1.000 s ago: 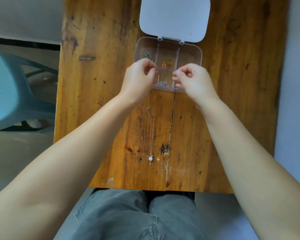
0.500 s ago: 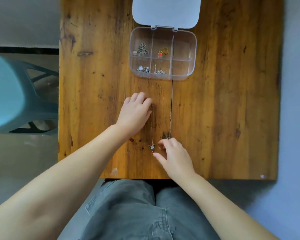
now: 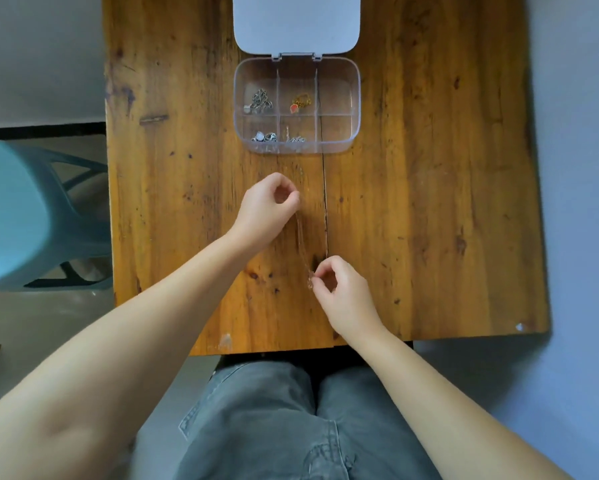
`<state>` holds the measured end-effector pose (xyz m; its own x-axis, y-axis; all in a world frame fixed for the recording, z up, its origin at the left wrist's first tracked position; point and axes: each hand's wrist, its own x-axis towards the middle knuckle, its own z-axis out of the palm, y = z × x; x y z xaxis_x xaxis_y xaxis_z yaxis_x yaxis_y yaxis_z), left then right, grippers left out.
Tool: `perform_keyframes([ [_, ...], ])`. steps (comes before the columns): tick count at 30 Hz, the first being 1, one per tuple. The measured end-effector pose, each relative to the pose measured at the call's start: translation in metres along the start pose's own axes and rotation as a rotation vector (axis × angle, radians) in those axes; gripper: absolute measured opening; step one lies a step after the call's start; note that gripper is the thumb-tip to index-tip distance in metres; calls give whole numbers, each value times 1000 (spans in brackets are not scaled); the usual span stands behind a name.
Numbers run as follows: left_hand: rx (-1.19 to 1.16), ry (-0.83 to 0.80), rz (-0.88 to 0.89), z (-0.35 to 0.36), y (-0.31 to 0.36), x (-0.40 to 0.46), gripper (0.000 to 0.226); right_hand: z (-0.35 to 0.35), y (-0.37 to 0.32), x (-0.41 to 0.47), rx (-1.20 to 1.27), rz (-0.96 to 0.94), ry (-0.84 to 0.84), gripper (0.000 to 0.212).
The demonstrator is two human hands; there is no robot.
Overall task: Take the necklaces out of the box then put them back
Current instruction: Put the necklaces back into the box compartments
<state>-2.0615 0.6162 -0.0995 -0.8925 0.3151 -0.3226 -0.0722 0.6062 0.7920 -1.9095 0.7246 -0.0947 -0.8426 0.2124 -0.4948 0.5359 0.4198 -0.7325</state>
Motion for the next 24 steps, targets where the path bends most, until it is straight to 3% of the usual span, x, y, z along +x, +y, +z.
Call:
perform_keyframes([
  [3, -299, -53, -79, 8, 34, 16, 10, -39, 6, 1, 299, 127, 70, 14],
  [5, -333, -122, -61, 19, 58, 29, 13, -68, 13, 3, 422, 197, 134, 14],
  [9, -217, -305, 57, 56, 107, 55, 14, -111, 35, 9, 537, 343, 244, 12],
  [15, 95, -433, 237, 125, 159, 91, 11, -144, 69, 18, 779, 494, 354, 9],
  [24, 495, -459, 534, 201, 156, 105, 16, -162, 107, 23, 271, 484, 457, 8],
])
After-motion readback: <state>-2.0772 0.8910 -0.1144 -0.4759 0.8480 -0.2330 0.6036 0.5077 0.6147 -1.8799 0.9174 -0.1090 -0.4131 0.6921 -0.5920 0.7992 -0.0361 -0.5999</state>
